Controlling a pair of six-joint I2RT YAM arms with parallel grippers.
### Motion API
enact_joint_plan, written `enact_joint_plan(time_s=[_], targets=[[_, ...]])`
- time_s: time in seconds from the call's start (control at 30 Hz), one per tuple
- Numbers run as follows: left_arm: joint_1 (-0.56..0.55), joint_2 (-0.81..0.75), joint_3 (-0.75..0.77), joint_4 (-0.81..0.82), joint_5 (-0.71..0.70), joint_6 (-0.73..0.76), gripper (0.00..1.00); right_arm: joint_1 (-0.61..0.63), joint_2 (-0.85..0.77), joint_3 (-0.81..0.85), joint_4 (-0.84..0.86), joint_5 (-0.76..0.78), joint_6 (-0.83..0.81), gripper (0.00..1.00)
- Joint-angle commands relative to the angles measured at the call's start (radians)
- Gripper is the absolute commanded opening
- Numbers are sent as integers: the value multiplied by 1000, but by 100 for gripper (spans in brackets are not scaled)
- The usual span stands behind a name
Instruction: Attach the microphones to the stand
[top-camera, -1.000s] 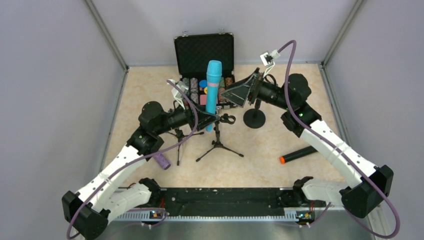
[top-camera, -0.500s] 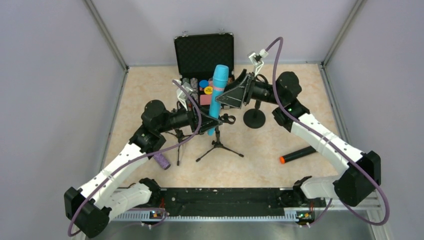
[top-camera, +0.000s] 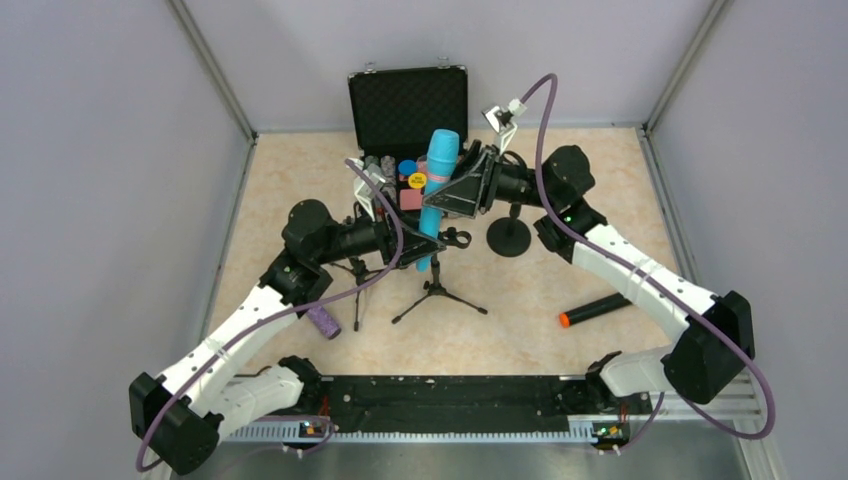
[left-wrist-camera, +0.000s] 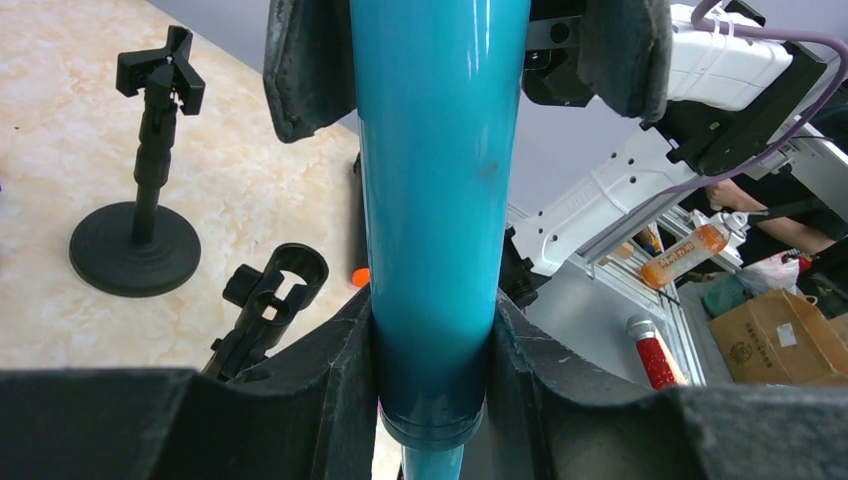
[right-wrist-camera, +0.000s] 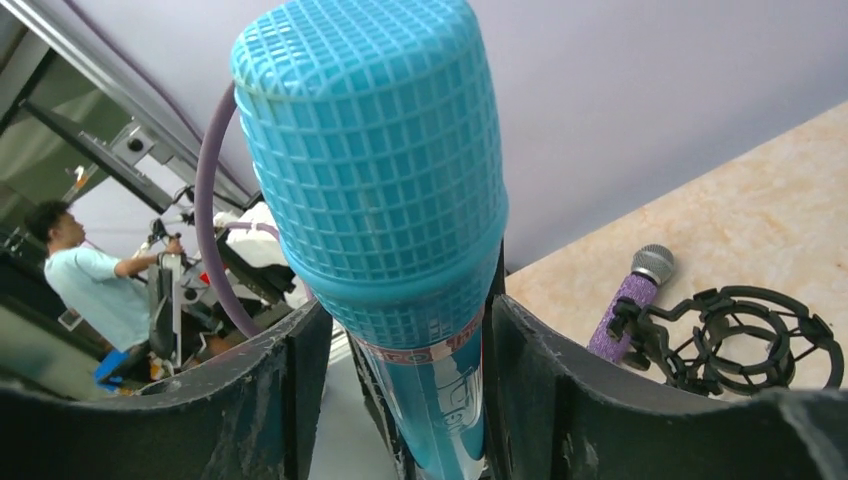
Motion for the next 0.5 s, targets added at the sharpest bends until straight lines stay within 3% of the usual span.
enact_joint_plan(time_s=[0.0, 0.03, 0.1, 0.2, 0.23, 0.27, 0.33, 0.4, 0.47], targets=[[2, -24, 8, 72, 20, -5, 0, 15, 16, 42, 130, -38, 40, 58], [2, -26, 5, 73, 22, -5, 0, 16, 17, 38, 139, -37, 44, 53], [2, -29, -1, 73, 24, -9, 0, 16, 18, 30, 150, -35, 54, 29], [1, -39, -15, 77, 15, -21, 0, 17, 7, 10, 172, -35, 70, 1], [1, -45, -19, 75, 11, -27, 7, 16, -1, 0, 165, -25, 66, 0], [1, -51, -23, 73, 6, -30, 25, 16, -14, -10, 151, -15, 52, 0], [1, -64, -34, 60, -9, -43, 77, 16, -45, -30, 79, 24, -4, 0], [1, -86, -51, 35, -45, -58, 96, 16, -88, -43, -44, 80, -93, 0], [2, -111, -68, -4, -91, -68, 99, 15, -144, -54, -190, 163, -181, 0]])
